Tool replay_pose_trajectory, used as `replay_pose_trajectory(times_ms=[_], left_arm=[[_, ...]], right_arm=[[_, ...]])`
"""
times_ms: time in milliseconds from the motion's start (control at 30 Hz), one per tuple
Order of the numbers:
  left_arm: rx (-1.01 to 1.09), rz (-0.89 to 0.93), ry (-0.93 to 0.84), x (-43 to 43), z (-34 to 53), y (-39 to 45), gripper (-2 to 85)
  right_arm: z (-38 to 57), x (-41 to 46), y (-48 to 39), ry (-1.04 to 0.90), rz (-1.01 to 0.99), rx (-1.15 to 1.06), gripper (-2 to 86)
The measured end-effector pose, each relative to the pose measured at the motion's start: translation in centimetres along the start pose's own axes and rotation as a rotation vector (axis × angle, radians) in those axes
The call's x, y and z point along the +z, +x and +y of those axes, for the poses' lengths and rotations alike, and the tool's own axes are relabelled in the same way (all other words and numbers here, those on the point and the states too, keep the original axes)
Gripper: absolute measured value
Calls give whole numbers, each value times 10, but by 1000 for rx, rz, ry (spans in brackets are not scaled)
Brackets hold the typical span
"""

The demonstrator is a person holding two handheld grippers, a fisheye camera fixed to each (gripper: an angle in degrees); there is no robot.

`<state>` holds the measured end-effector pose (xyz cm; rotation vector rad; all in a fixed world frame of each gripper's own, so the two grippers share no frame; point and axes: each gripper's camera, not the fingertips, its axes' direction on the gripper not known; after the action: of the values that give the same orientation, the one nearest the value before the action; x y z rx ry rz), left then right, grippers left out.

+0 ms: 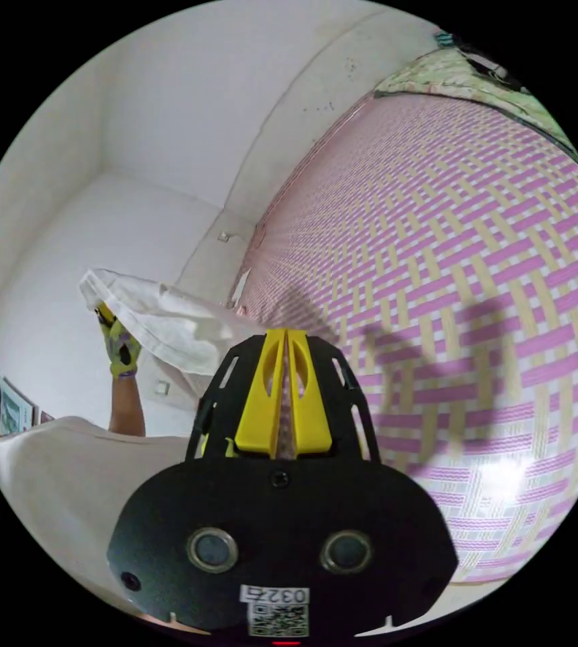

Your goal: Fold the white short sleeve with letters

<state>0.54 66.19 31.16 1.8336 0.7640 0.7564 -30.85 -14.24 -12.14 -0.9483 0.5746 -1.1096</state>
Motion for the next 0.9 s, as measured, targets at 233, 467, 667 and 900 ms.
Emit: replay_pose_trajectory(times_ms=[233,467,667,900], left_arm=[[402,202,63,-2,-131,146,-15],[615,418,170,-90,-108,174,-15],[-126,33,286,-196,40,-33,-15],[-797,-361,321,-249,243,-154,-16]], right_arm=[[19,-34,22,118,6,33,-10],[37,-24,30,131,0,66,-10],[37,-3,39,101,5,95,-9],[9,72,46,-114,-4,104,40]])
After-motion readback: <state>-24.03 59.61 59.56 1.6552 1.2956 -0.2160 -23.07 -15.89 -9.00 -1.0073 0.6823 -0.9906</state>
